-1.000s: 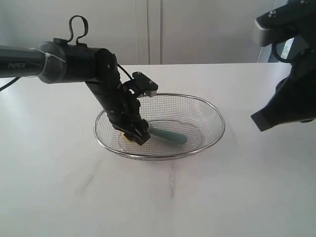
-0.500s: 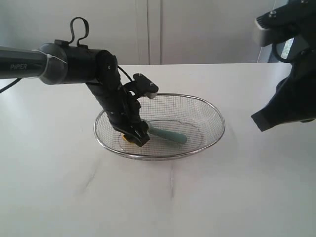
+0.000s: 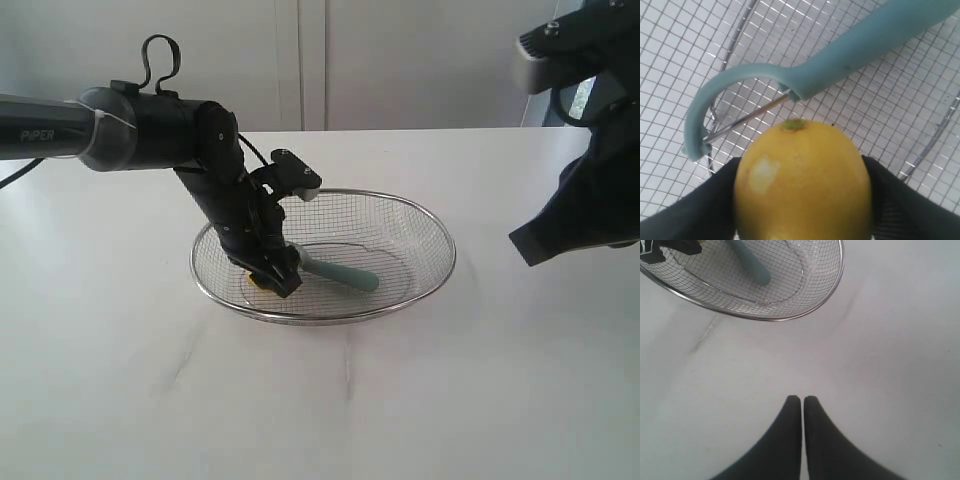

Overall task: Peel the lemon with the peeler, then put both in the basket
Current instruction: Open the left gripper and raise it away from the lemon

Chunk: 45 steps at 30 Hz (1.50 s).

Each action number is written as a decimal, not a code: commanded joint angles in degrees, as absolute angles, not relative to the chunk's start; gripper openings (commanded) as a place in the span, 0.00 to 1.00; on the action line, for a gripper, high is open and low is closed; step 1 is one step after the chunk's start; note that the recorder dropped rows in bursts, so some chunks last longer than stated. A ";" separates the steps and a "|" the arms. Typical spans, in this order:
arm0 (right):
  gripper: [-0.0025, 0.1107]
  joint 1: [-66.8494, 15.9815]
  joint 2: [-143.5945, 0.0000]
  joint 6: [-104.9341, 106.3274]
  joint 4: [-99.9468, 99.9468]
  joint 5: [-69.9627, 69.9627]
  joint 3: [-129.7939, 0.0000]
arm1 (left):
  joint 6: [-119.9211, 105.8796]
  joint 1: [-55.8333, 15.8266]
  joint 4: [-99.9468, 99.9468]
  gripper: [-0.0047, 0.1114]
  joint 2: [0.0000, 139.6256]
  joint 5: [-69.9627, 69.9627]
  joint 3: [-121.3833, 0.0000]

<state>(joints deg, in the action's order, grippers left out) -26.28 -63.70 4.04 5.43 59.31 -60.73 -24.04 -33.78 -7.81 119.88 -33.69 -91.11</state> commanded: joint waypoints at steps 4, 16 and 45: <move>0.05 -26.25 -63.55 3.68 6.10 58.94 -60.52 | -24.26 -33.94 -8.46 0.78 119.43 -34.32 -91.37; 0.05 -26.25 -63.55 3.68 6.25 59.06 -60.52 | -24.16 -33.94 -8.46 0.78 118.30 -36.79 -91.40; 0.05 -26.25 -63.44 4.19 7.61 58.72 -60.52 | -8.50 -33.94 0.52 0.17 87.18 -67.76 -91.40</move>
